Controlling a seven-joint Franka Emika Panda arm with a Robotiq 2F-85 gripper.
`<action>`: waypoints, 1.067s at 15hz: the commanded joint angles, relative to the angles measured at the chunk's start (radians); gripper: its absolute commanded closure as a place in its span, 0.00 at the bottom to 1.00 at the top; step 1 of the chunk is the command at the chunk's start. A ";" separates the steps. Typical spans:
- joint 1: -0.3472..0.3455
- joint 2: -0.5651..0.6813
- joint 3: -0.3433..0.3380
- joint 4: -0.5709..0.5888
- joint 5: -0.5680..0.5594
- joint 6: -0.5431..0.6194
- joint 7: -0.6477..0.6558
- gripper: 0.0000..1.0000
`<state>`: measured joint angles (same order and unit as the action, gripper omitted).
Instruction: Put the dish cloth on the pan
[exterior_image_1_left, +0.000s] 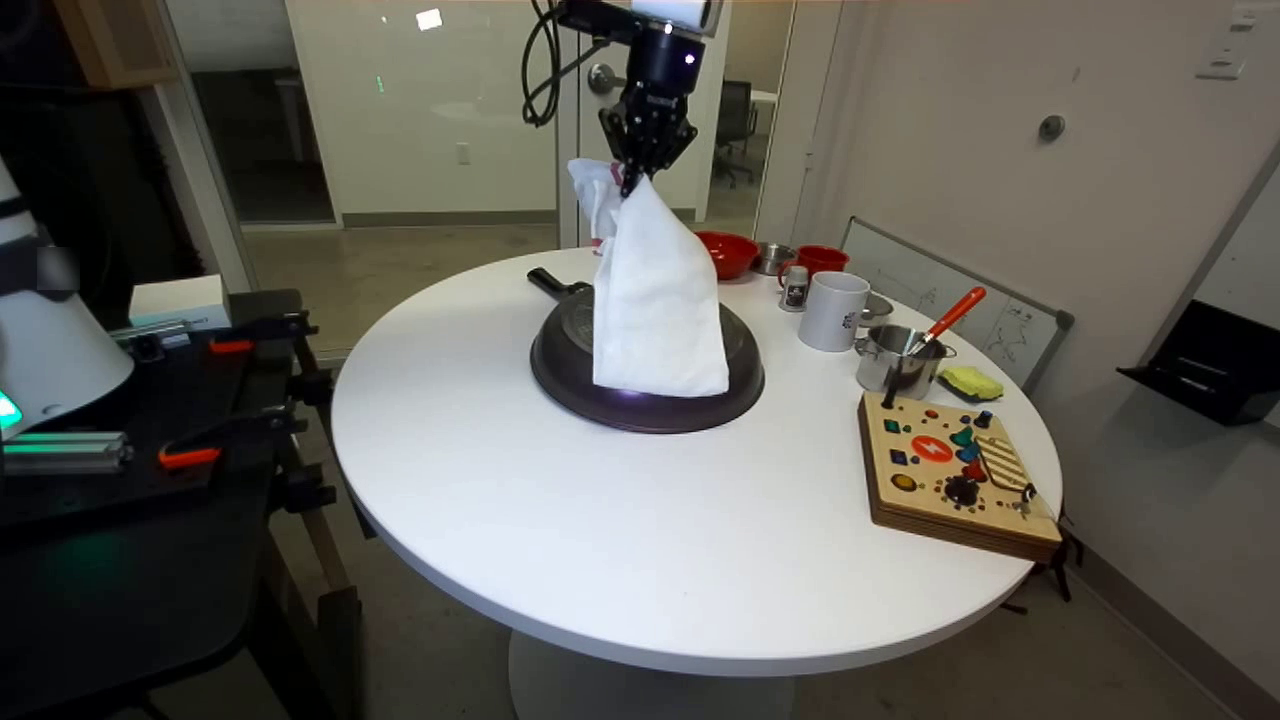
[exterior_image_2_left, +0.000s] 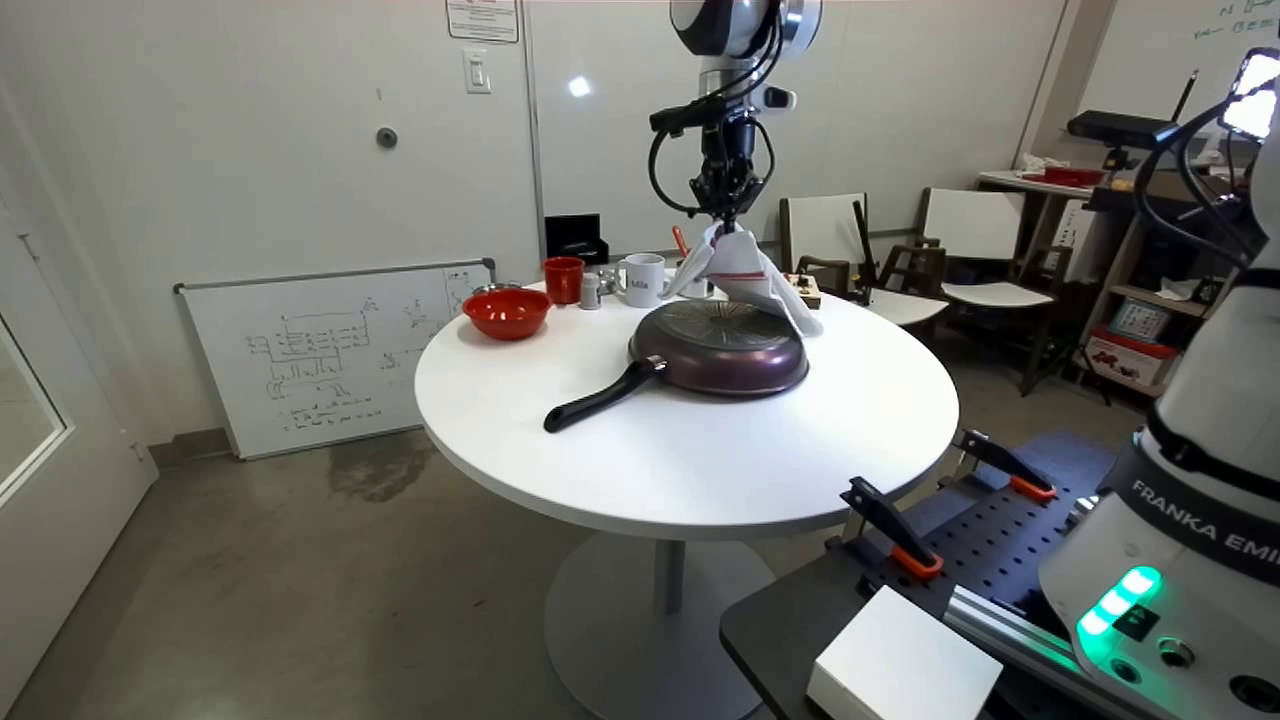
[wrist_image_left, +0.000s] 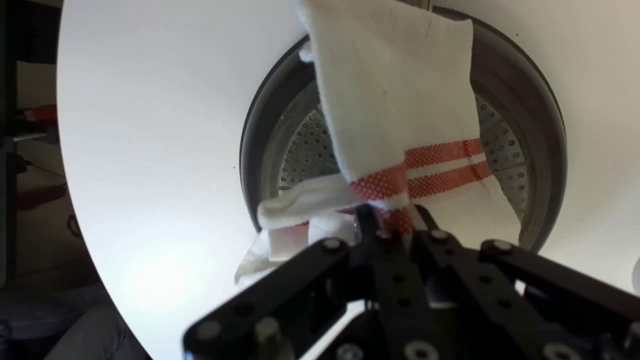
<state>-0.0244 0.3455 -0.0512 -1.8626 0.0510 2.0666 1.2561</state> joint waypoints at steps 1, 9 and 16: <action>0.016 -0.064 0.002 -0.071 0.026 0.000 -0.061 0.96; 0.061 -0.075 0.025 -0.162 0.017 0.154 -0.065 0.97; 0.111 -0.048 0.020 -0.220 -0.017 0.305 -0.031 0.97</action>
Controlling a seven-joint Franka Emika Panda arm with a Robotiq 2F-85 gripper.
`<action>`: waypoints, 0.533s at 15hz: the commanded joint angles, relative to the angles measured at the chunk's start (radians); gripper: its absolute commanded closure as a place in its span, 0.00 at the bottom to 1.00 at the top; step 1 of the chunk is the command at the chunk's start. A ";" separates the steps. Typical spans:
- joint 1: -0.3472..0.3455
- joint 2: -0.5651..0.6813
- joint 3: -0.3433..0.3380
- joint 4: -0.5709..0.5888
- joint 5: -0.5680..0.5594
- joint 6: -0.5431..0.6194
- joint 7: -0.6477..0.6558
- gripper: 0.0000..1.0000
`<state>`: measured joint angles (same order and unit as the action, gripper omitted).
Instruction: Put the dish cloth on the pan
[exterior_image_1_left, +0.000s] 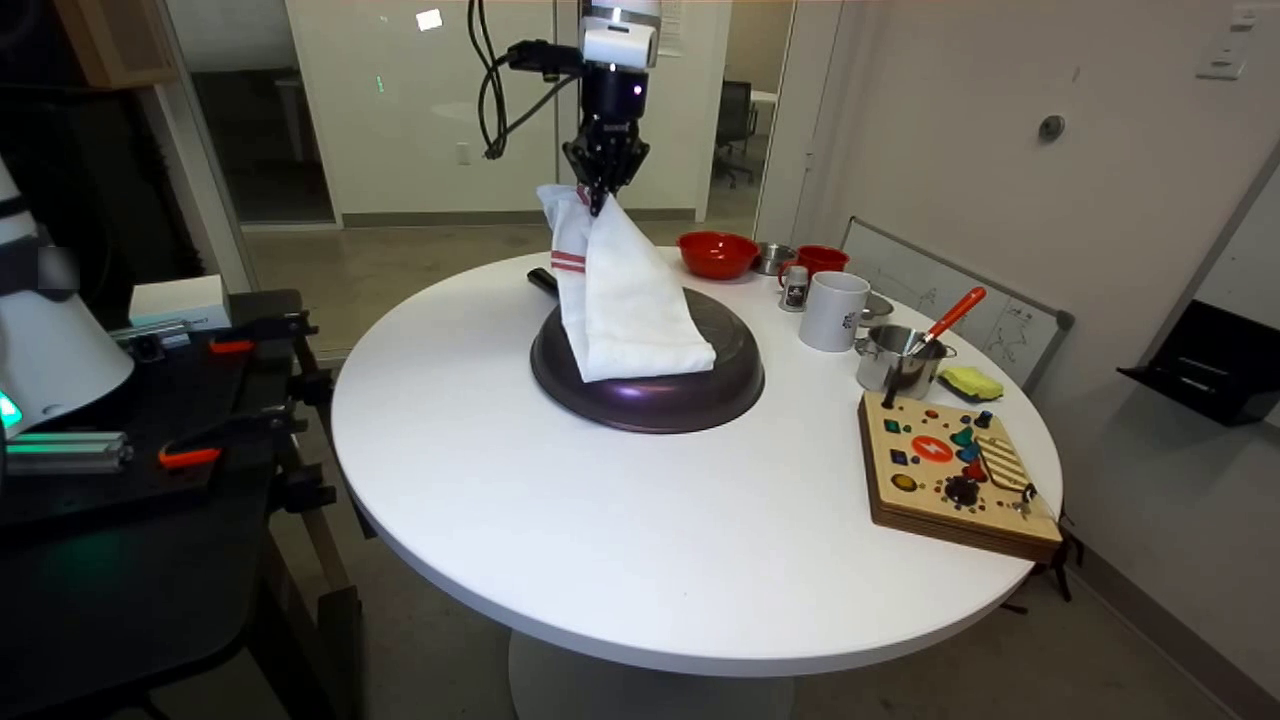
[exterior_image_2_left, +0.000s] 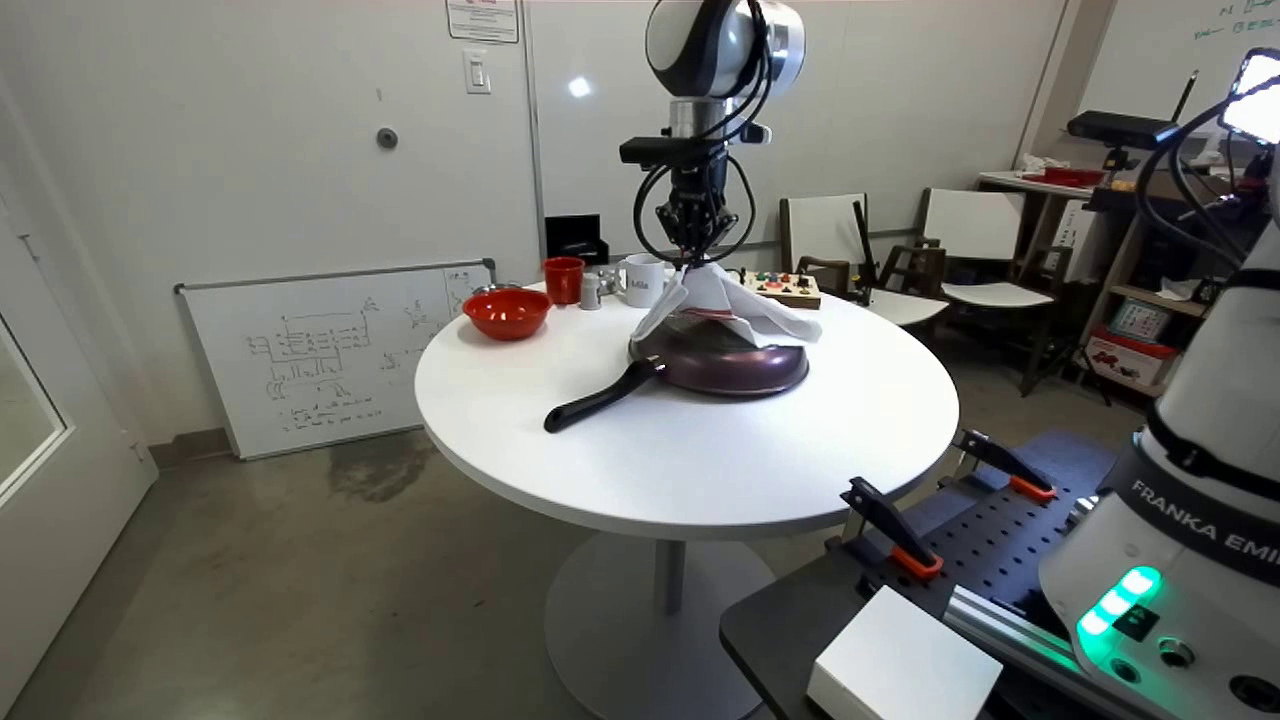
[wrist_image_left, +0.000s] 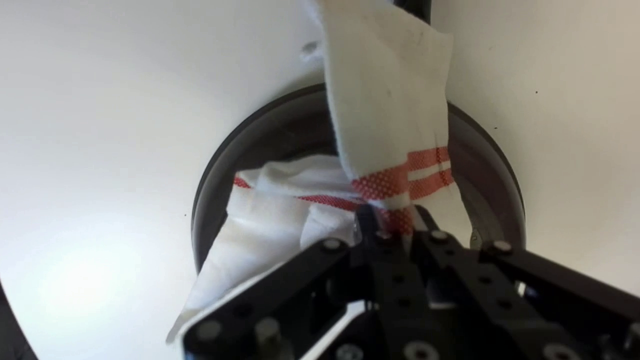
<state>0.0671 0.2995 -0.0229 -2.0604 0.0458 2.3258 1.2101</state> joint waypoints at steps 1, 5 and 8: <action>0.023 0.000 -0.008 -0.026 -0.011 0.055 0.016 0.97; 0.030 0.015 -0.011 -0.037 -0.011 0.093 0.016 0.97; 0.028 0.036 -0.007 -0.024 0.000 0.071 0.003 0.69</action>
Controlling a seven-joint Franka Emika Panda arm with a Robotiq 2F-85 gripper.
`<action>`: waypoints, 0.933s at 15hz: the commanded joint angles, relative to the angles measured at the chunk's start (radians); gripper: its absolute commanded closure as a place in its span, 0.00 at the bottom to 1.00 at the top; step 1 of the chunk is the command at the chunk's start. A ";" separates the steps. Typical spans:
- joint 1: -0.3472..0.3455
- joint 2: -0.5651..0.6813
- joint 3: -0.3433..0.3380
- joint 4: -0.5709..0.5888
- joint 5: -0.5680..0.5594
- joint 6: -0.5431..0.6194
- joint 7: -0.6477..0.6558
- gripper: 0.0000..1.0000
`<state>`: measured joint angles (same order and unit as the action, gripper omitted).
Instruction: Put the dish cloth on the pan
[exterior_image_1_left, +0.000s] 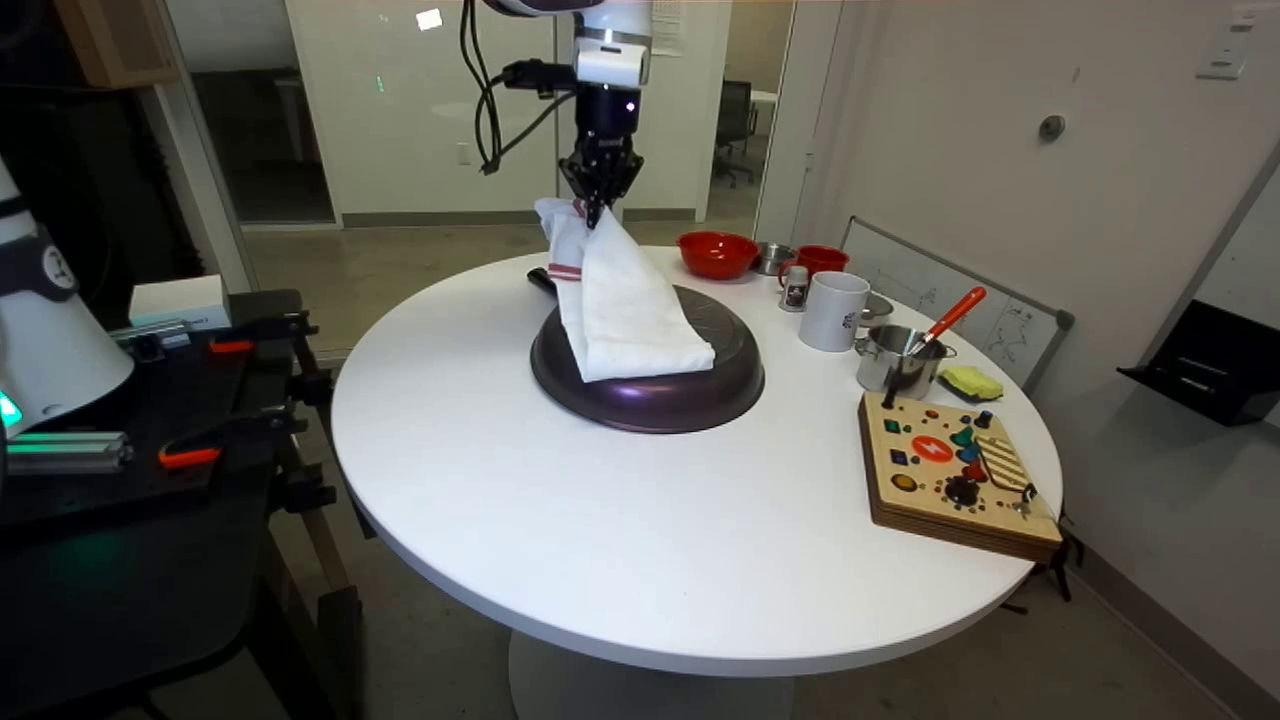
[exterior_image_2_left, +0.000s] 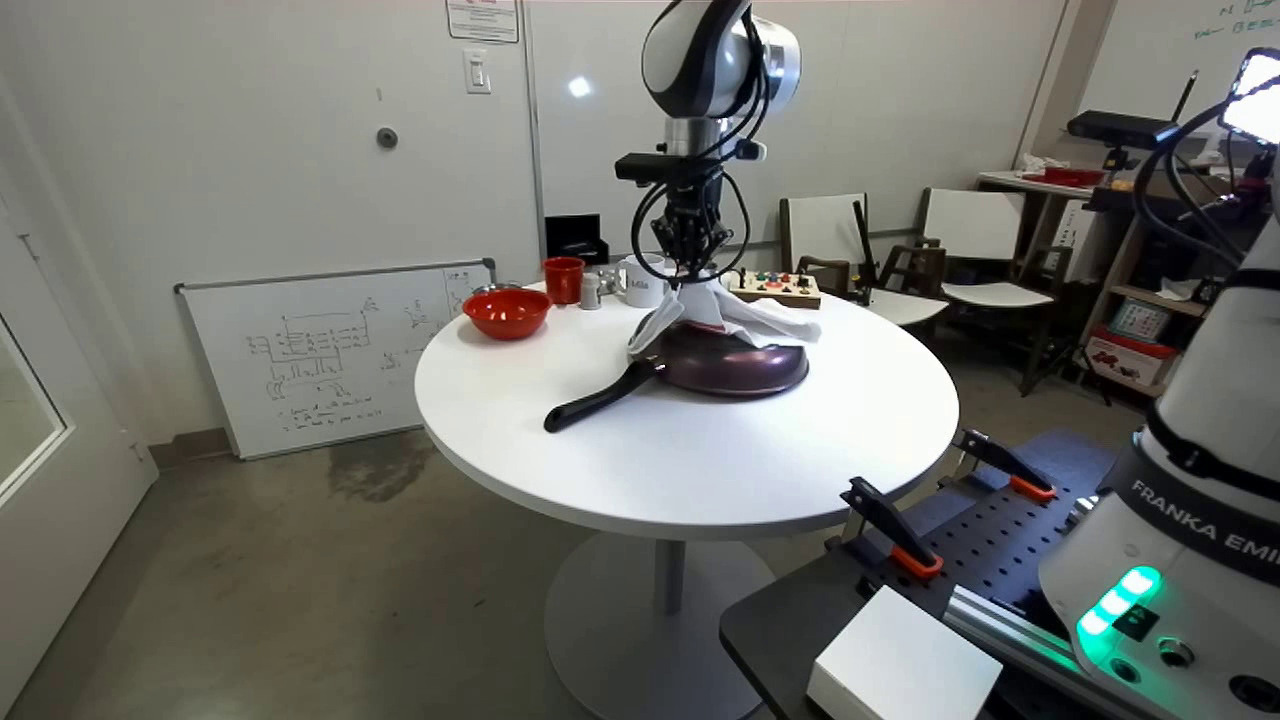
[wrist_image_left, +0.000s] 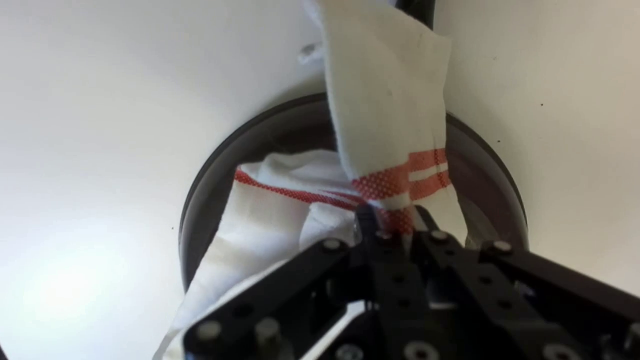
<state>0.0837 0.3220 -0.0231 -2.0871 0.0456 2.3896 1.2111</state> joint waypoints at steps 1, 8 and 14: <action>0.013 0.017 -0.007 0.004 0.003 0.007 0.006 0.68; 0.023 0.025 -0.001 0.011 0.011 0.010 -0.002 0.19; 0.023 0.005 0.001 0.027 0.002 -0.027 -0.025 0.00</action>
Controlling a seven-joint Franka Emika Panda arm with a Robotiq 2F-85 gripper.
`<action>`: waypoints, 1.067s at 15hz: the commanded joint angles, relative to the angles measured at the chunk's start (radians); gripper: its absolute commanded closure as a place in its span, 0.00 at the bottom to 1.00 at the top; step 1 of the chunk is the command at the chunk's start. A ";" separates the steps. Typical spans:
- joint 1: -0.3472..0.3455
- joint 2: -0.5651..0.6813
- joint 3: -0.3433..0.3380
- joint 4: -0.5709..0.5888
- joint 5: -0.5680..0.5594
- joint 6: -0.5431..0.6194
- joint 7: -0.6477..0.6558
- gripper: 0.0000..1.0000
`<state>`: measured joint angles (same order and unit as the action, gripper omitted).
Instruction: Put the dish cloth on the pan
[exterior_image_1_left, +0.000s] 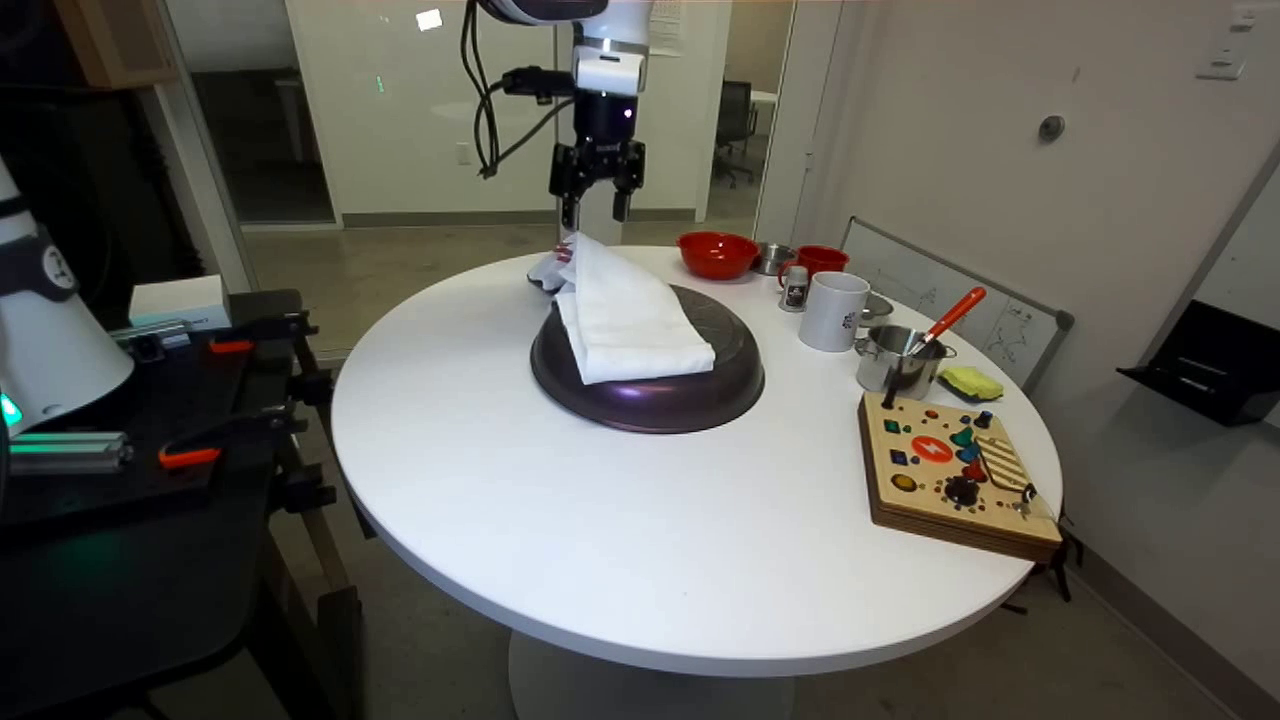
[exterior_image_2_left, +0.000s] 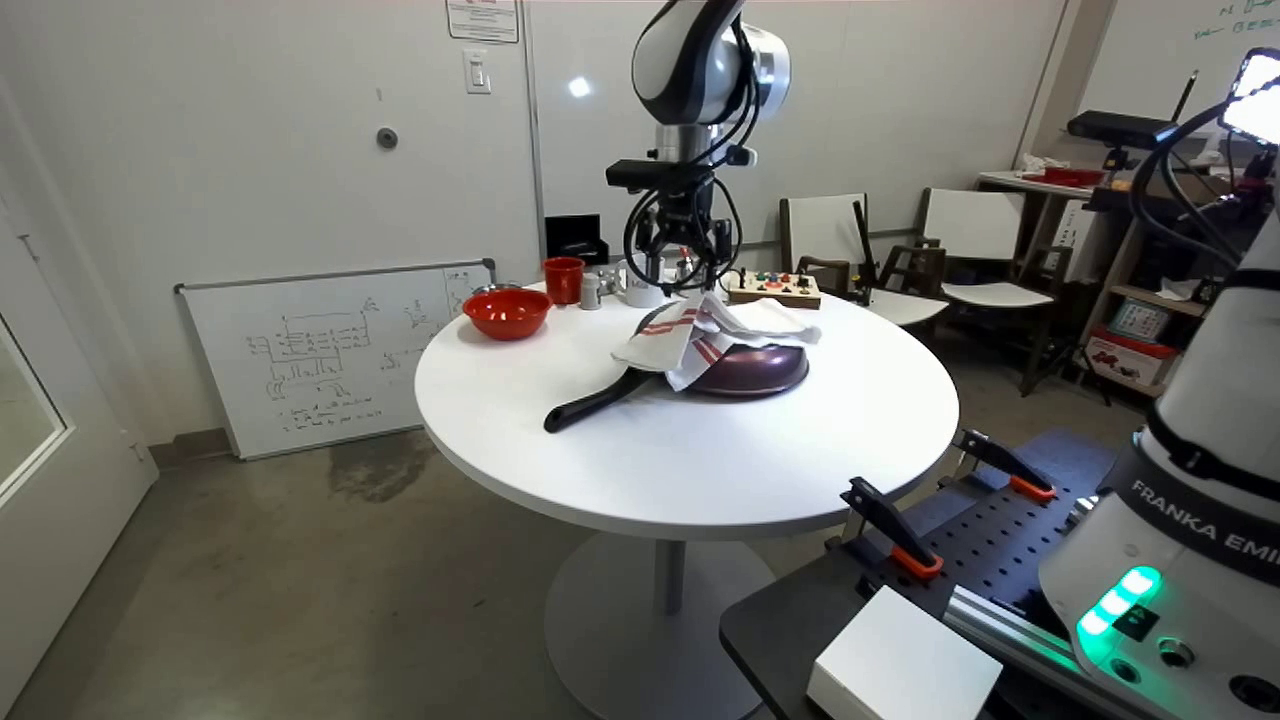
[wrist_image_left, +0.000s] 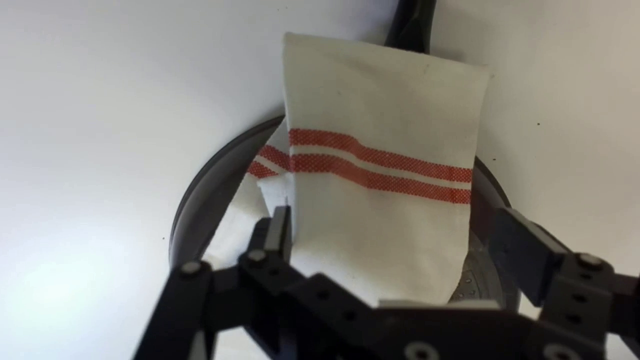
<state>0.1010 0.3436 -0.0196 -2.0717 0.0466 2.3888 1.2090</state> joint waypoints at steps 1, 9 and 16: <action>0.005 -0.020 -0.004 0.009 -0.002 -0.012 -0.025 0.00; -0.023 0.035 -0.037 0.073 -0.158 -0.104 -0.310 0.00; -0.110 0.030 -0.030 0.063 -0.093 0.019 -0.740 0.00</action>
<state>0.0385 0.3754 -0.0665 -2.0241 -0.1192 2.3613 0.6508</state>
